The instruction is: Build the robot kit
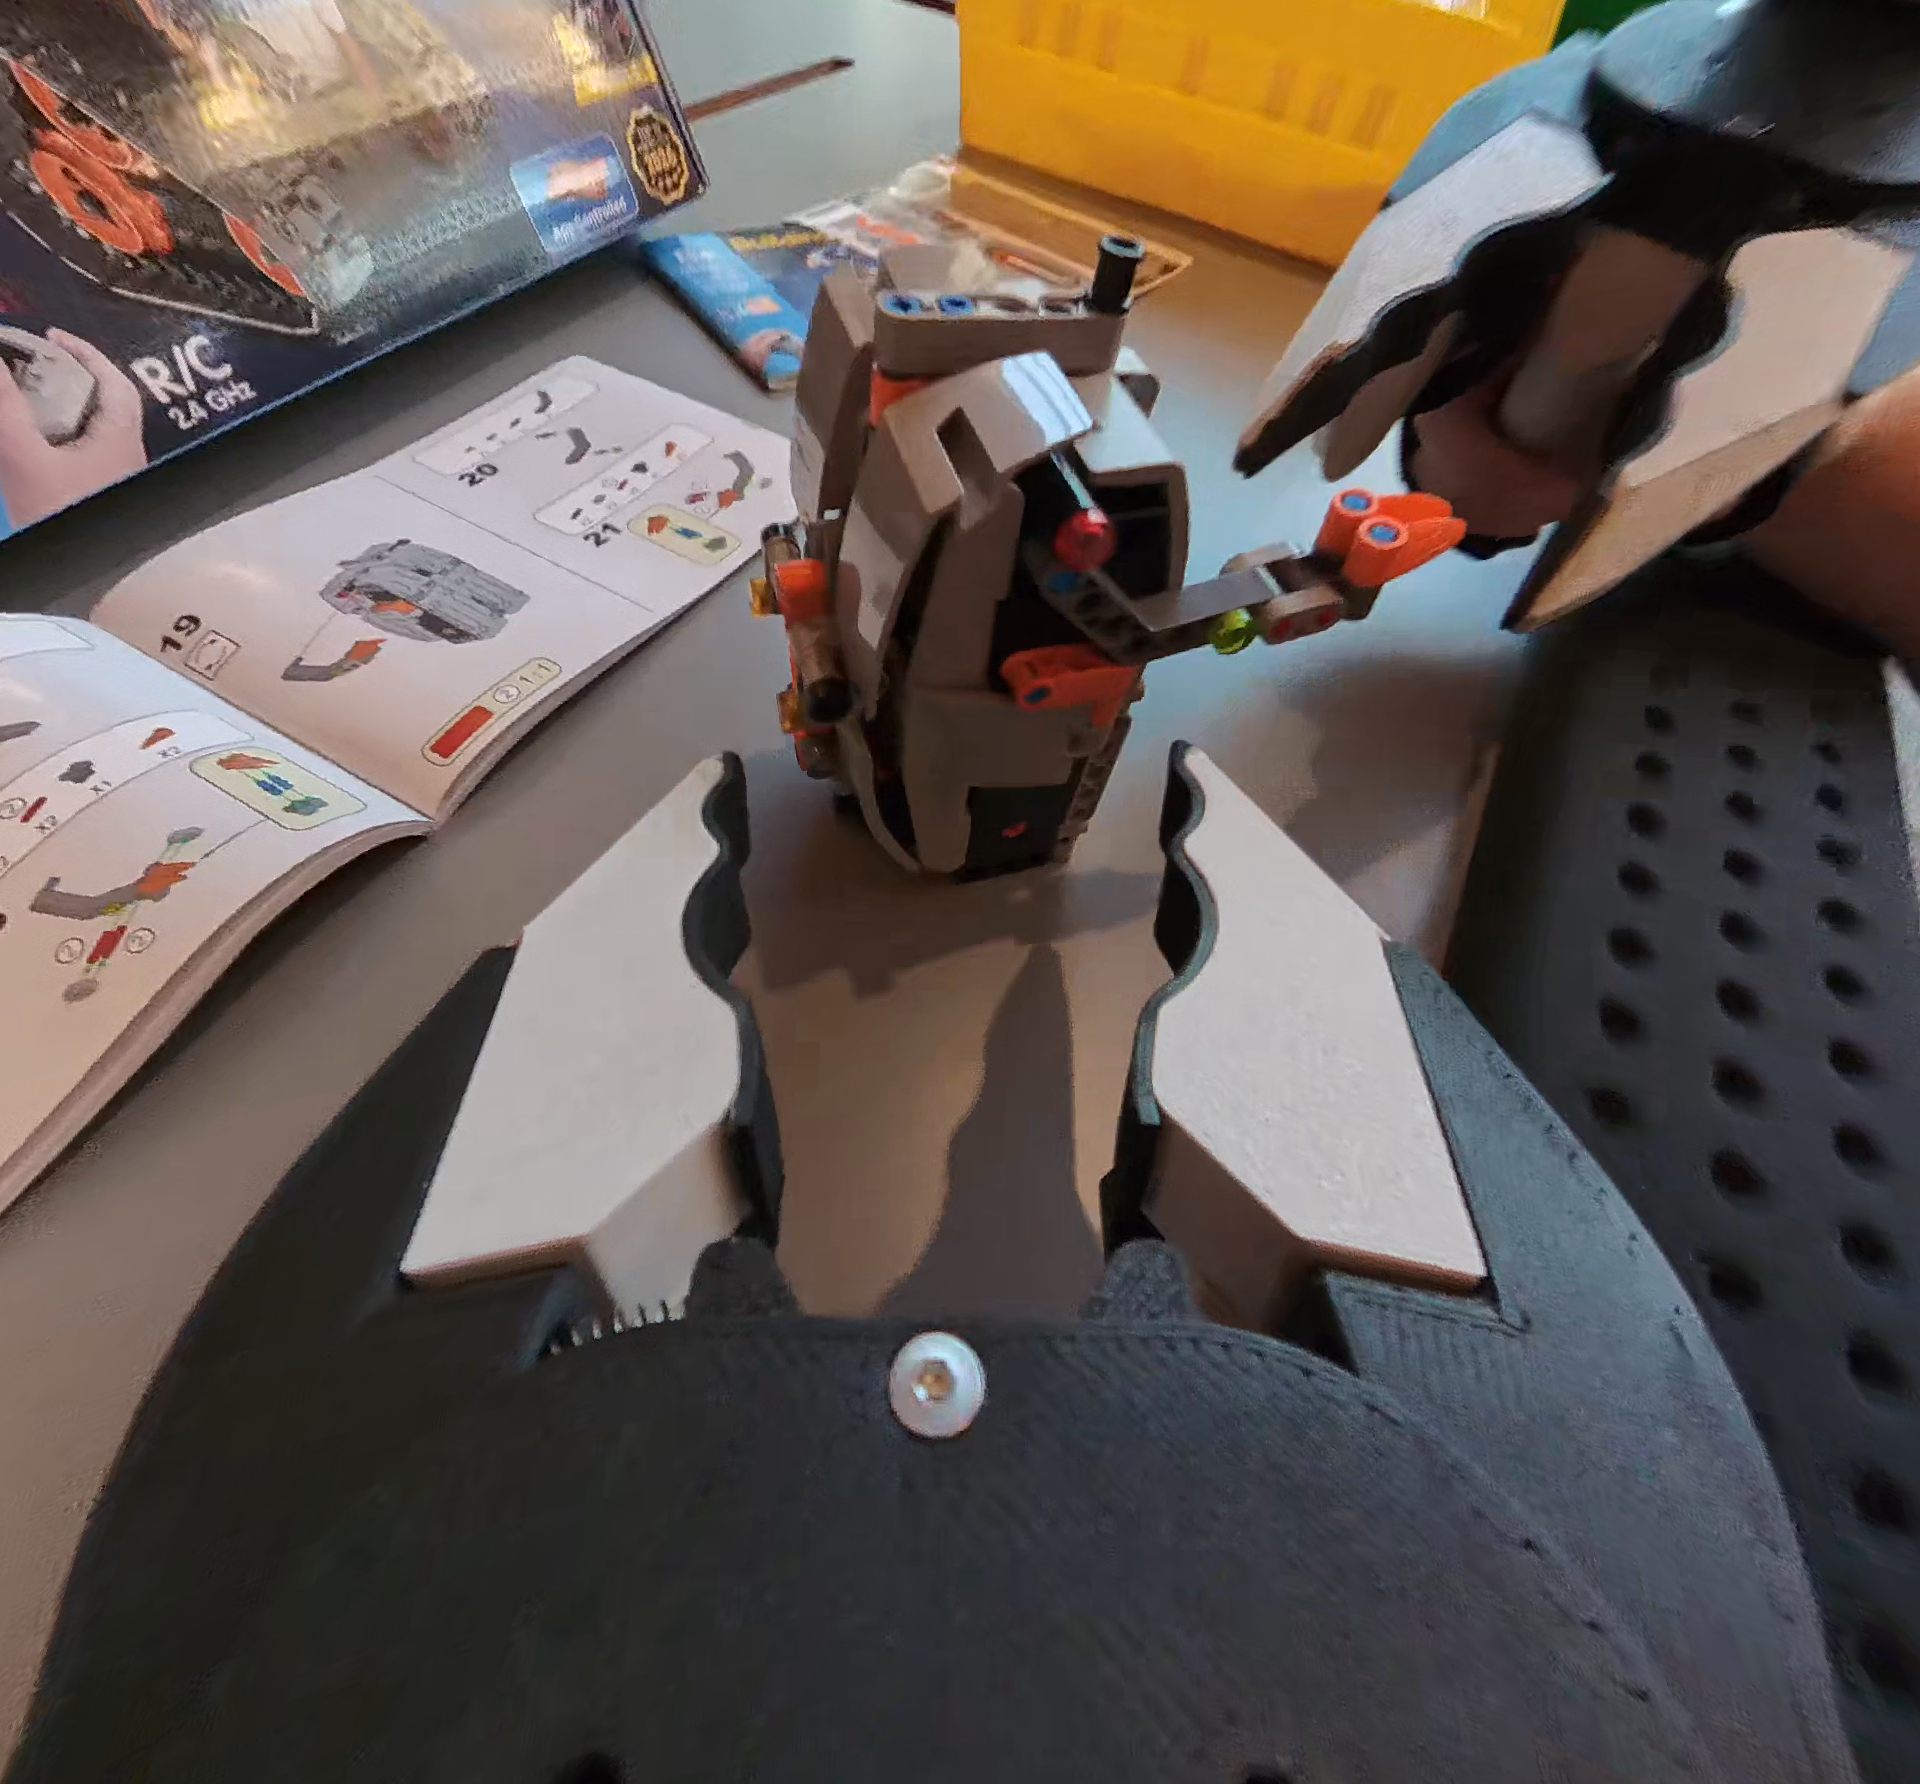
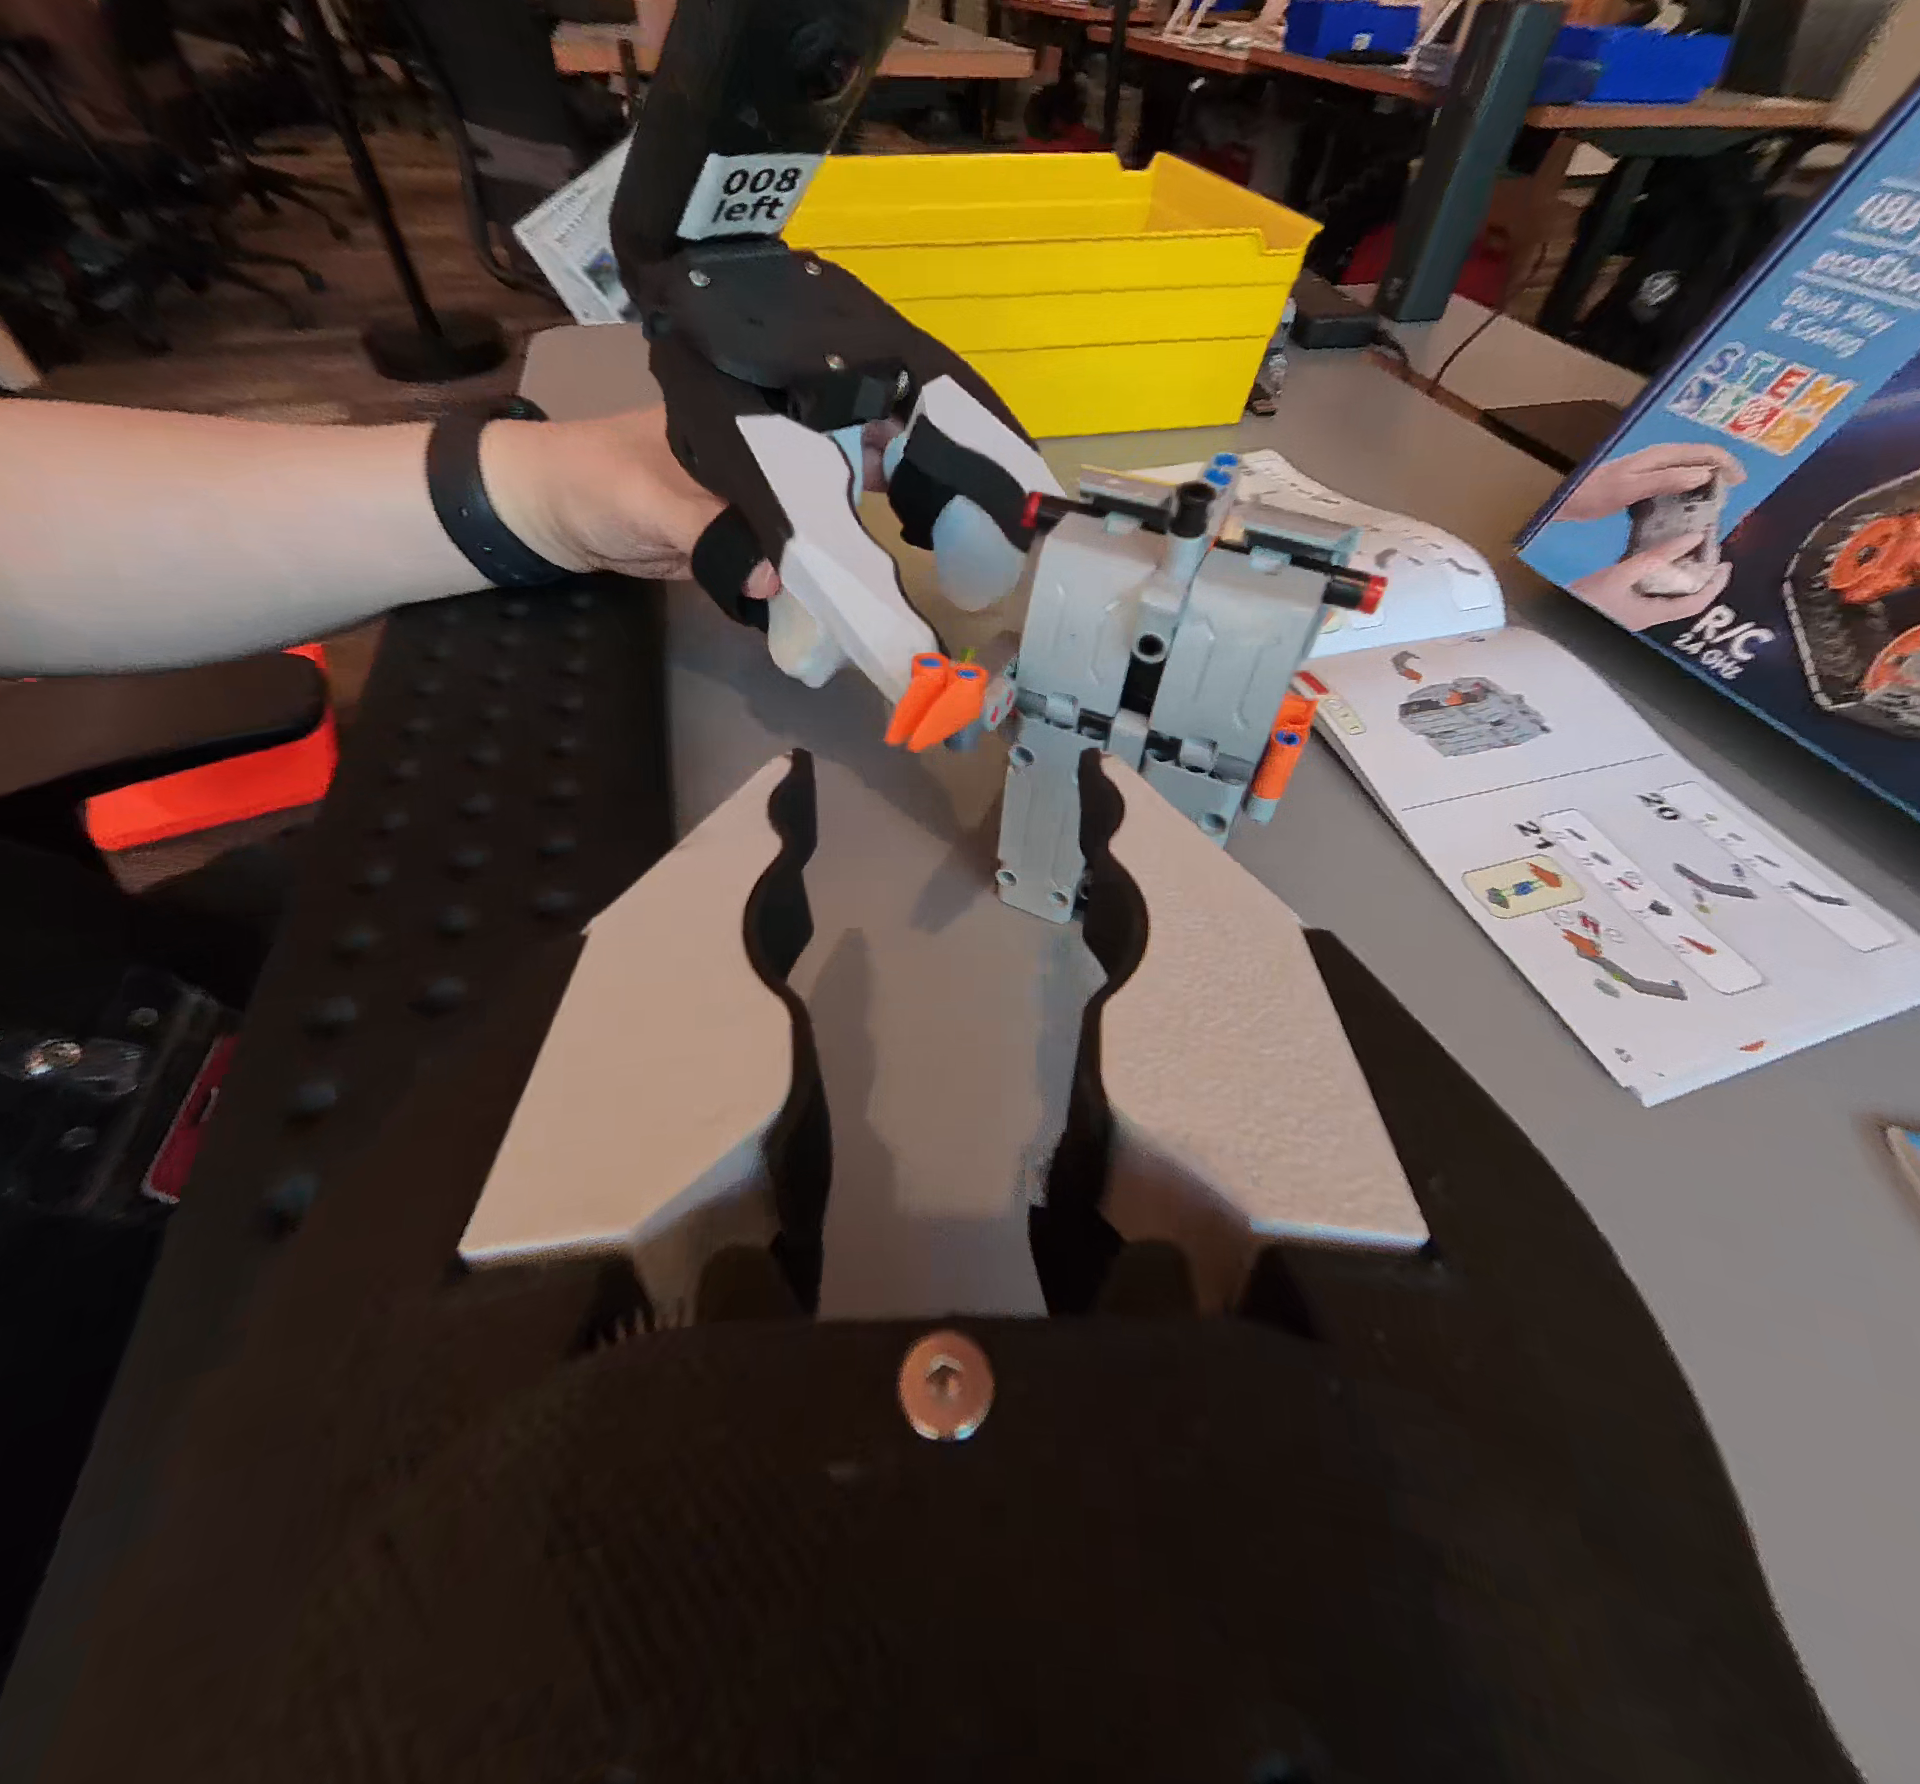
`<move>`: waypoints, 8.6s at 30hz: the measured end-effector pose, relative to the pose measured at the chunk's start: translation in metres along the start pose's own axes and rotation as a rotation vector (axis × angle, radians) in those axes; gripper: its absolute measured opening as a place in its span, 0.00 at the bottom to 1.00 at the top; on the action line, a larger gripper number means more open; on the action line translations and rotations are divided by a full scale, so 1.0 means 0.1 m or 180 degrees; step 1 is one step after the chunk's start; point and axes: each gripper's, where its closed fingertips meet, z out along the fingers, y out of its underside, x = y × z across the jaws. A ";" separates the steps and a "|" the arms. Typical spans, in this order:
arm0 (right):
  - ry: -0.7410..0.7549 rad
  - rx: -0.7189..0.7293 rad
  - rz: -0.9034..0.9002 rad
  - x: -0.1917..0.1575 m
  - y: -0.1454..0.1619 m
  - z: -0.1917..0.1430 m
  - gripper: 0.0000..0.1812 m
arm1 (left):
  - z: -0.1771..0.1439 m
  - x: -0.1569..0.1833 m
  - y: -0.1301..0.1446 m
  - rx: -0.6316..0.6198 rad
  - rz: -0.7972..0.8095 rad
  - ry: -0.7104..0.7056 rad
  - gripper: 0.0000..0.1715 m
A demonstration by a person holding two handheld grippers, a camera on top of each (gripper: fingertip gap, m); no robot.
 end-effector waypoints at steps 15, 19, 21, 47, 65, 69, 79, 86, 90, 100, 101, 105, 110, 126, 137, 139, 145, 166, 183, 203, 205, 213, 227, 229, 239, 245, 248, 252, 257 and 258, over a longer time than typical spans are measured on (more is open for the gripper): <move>0.1059 -0.0079 0.0155 0.12 -0.04 0.11 0.21 | 0.13 0.22 0.21 -0.0430 0.0424 0.0052 0.33; 0.0971 -0.0112 0.0216 0.22 -0.02 0.05 0.12 | 0.12 0.28 0.23 -0.0475 0.0584 0.0079 0.33; 0.0848 -0.0076 0.0219 0.21 -0.06 0.04 0.10 | 0.12 0.29 0.24 -0.0489 0.0601 0.0087 0.34; 0.0398 -0.0572 -0.0455 0.16 -0.18 -0.12 0.22 | 0.02 0.25 0.14 -0.0306 0.0495 0.0011 0.38; 0.0107 0.0714 0.1035 1.05 -0.13 0.02 0.21 | 0.28 -0.08 0.26 -0.0604 0.0219 -0.0481 0.48; -0.0126 0.0453 0.1065 0.94 0.04 0.08 0.21 | 0.18 -0.26 0.34 -0.0612 -0.0343 -0.0554 0.39; -0.0490 0.0194 0.1152 0.71 0.16 0.21 0.20 | -0.23 -0.48 0.04 0.0339 -0.1259 -0.0344 0.31; -0.0398 -0.0028 0.0714 0.55 0.21 0.26 0.25 | -0.46 -0.49 -0.20 0.0813 -0.1168 -0.0382 0.32; -0.0412 -0.0040 0.0706 0.50 0.21 0.33 0.41 | -0.70 -0.47 -0.36 0.1191 -0.0889 -0.0635 0.40; -0.0034 -0.0106 0.0541 0.67 0.24 0.43 0.42 | -0.67 0.00 -0.46 0.1260 -0.0661 0.0105 0.41; -0.0064 -0.0109 0.0554 0.67 0.24 0.44 0.42 | -0.65 0.04 -0.45 0.1216 -0.0588 0.0118 0.41; -0.0213 -0.0128 0.0560 0.60 0.23 0.47 0.34 | -0.76 0.08 -0.43 0.1185 -0.0628 -0.0077 0.40; -0.0175 -0.0146 0.0590 0.56 0.22 0.54 0.35 | -1.10 0.26 -0.39 0.1406 -0.0738 -0.0124 0.37; 0.0427 -0.0827 0.0517 0.13 0.22 1.70 0.35 | -1.88 -0.10 0.34 0.0847 -0.0692 -0.1182 0.40; 0.1252 -0.0619 -0.0266 0.90 0.07 0.75 0.34 | -1.71 -0.19 0.48 0.0519 -0.1083 -0.1485 0.36; 0.1560 -0.0545 -0.0489 1.25 0.08 0.43 0.34 | -1.61 -0.18 0.43 0.0474 -0.1032 -0.1548 0.42; 0.1832 -0.0112 -0.0930 1.72 0.12 -0.10 0.24 | -1.33 -0.45 0.41 0.0118 -0.0940 -0.2194 0.66; 0.1457 0.0076 -0.1146 1.80 0.10 -0.28 0.23 | -1.00 -0.69 0.52 -0.0299 -0.1195 -0.2217 0.57; 0.1269 0.0080 -0.0906 1.78 0.14 -0.21 0.23 | -0.89 -0.63 0.56 -0.0402 -0.1227 -0.1964 0.54; 0.1249 -0.0019 -0.0715 1.87 0.27 -0.15 0.23 | -0.94 -0.91 0.66 -0.0503 -0.1516 -0.2343 0.43; 0.1244 -0.0084 -0.0749 1.87 0.30 -0.13 0.23 | -0.90 -0.88 0.70 -0.0564 -0.1586 -0.2200 0.49; 0.1254 -0.0114 -0.0785 1.87 0.32 -0.16 0.23 | -0.99 -0.88 0.59 -0.0329 -0.1475 -0.2343 0.40; 0.1214 0.0088 -0.0698 1.80 0.16 -0.21 0.24 | -0.95 -0.84 0.59 -0.0452 -0.1288 -0.2348 0.41; 0.1230 0.0122 -0.0717 1.79 0.13 -0.22 0.25 | -0.95 -0.84 0.59 -0.0467 -0.1259 -0.2368 0.41; 0.1585 0.0244 -0.0540 2.04 0.15 -0.37 0.27 | -1.06 -0.74 0.50 -0.0307 -0.1044 -0.2430 0.45; 0.1686 0.0295 -0.0465 2.12 0.15 -0.43 0.28 | -1.22 -0.63 0.52 -0.0300 -0.1017 -0.2456 0.45; 0.1892 0.0406 -0.0493 2.19 0.10 -0.52 0.30 | -1.42 -0.56 0.34 0.0018 -0.0895 -0.2550 0.40; 0.2136 0.0831 -0.0696 2.18 -0.11 -0.74 0.30 | -1.96 -0.33 -0.31 0.1085 -0.0201 -0.2982 0.30; 0.1724 0.1056 -0.0107 2.13 -0.10 -0.71 0.27 | -2.55 -0.16 -0.73 0.1644 0.0309 -0.3365 0.39; 0.1701 0.1060 -0.0026 2.15 -0.08 -0.72 0.25 | -2.61 -0.17 -0.73 0.1641 0.0244 -0.3336 0.43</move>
